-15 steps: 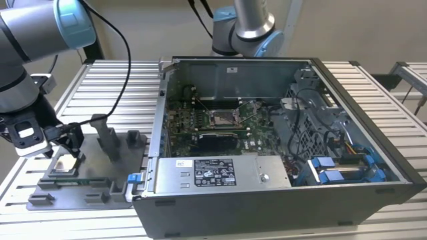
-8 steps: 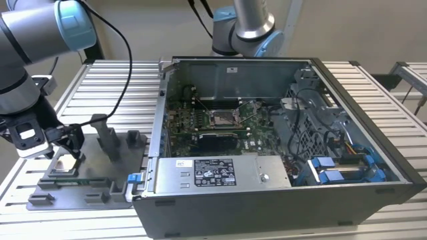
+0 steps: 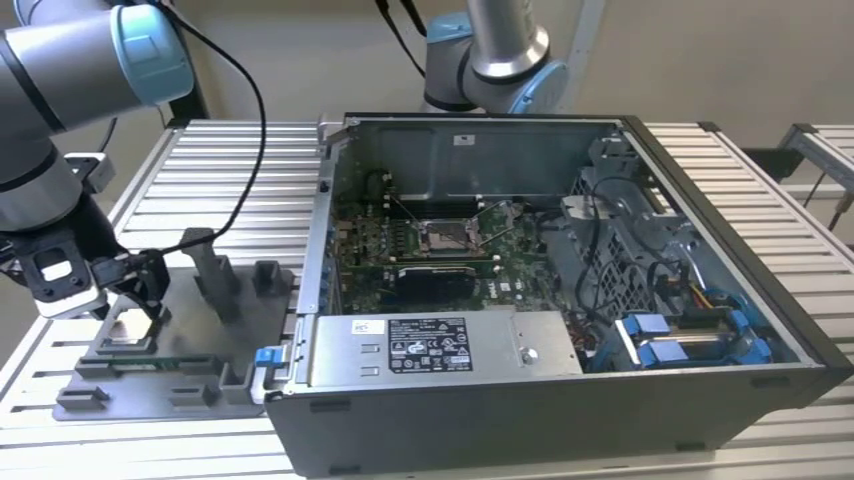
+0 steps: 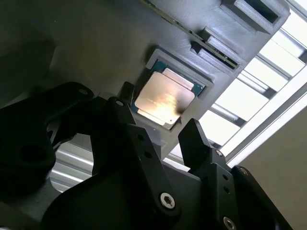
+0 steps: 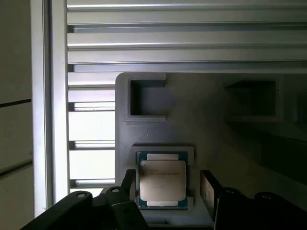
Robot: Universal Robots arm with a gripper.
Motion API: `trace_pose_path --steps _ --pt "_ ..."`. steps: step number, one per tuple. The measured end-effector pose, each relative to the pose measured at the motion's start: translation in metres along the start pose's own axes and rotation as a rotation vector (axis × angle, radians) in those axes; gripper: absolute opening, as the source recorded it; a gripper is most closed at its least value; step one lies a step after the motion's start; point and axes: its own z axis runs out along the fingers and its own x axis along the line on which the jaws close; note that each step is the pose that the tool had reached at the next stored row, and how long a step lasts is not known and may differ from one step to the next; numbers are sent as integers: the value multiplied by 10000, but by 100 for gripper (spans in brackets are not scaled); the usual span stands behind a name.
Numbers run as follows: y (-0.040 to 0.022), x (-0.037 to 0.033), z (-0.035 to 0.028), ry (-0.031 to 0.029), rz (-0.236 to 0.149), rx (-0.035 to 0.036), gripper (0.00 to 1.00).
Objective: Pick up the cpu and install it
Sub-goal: 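Place the cpu into insertion slot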
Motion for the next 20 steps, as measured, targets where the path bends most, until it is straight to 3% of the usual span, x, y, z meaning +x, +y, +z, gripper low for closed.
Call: trace_pose_path --steps 7,13,20 --pt "-4 1 14 -5 0 0 100" --pt "-7 12 59 -94 -6 -4 100" --pt "-9 27 84 -100 -37 -4 100"
